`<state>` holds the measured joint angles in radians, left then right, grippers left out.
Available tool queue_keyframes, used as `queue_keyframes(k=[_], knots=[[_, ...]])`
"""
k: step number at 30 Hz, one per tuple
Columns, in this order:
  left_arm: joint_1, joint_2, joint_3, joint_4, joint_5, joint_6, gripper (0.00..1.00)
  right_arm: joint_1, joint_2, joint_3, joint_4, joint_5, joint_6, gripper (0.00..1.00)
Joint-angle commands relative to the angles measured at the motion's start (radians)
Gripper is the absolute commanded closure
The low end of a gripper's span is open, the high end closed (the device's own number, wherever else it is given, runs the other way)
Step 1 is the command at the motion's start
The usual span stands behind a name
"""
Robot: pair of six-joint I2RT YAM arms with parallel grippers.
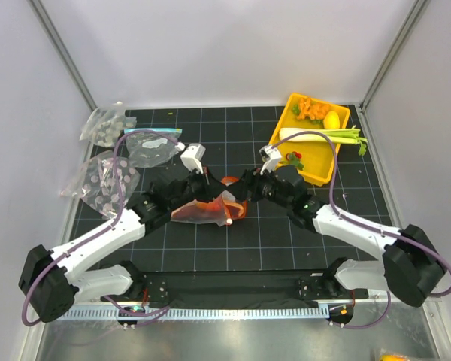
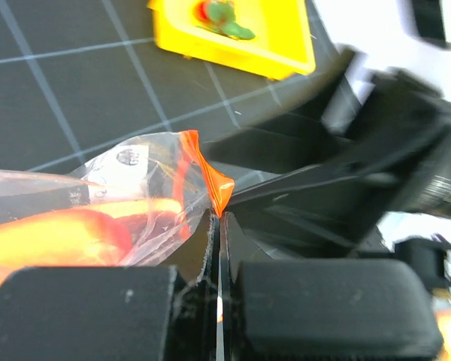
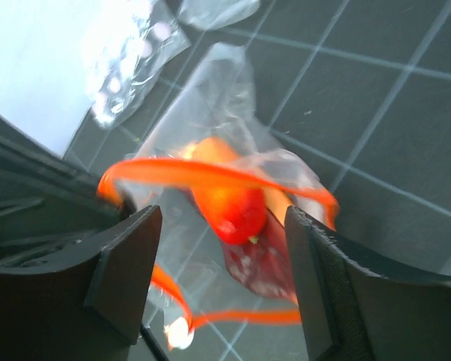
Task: Place the food in the zip-top bag and seal the zipper
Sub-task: Place the fake fruit in the zipper food storage bag, then pick up the fake vegetable from the bin.
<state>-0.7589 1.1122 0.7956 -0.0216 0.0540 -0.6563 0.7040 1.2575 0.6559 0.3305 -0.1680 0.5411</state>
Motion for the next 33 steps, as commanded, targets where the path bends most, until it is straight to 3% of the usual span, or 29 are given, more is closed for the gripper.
queue_keyframes(k=[1,8,13,16,23,33], knots=[[0.007,-0.008,-0.018,-0.001,-0.124,-0.012,1.0,0.003,-0.084,0.014,-0.077,0.163,-0.049,0.31],[0.007,0.145,0.005,0.017,-0.155,0.009,1.0,-0.038,-0.159,0.093,-0.314,0.487,-0.121,0.32],[0.007,0.198,0.024,0.017,-0.138,0.017,1.0,-0.116,-0.143,0.171,-0.413,0.672,-0.153,0.2],[0.006,0.202,0.028,0.017,-0.123,0.015,1.0,-0.21,-0.06,0.241,-0.465,0.705,-0.152,0.0],[0.007,0.187,0.019,0.017,-0.115,0.012,1.0,-0.383,0.208,0.387,-0.528,0.591,-0.132,0.0],[0.007,0.175,0.016,0.017,-0.117,0.017,1.0,-0.416,0.522,0.583,-0.613,0.624,-0.188,0.0]])
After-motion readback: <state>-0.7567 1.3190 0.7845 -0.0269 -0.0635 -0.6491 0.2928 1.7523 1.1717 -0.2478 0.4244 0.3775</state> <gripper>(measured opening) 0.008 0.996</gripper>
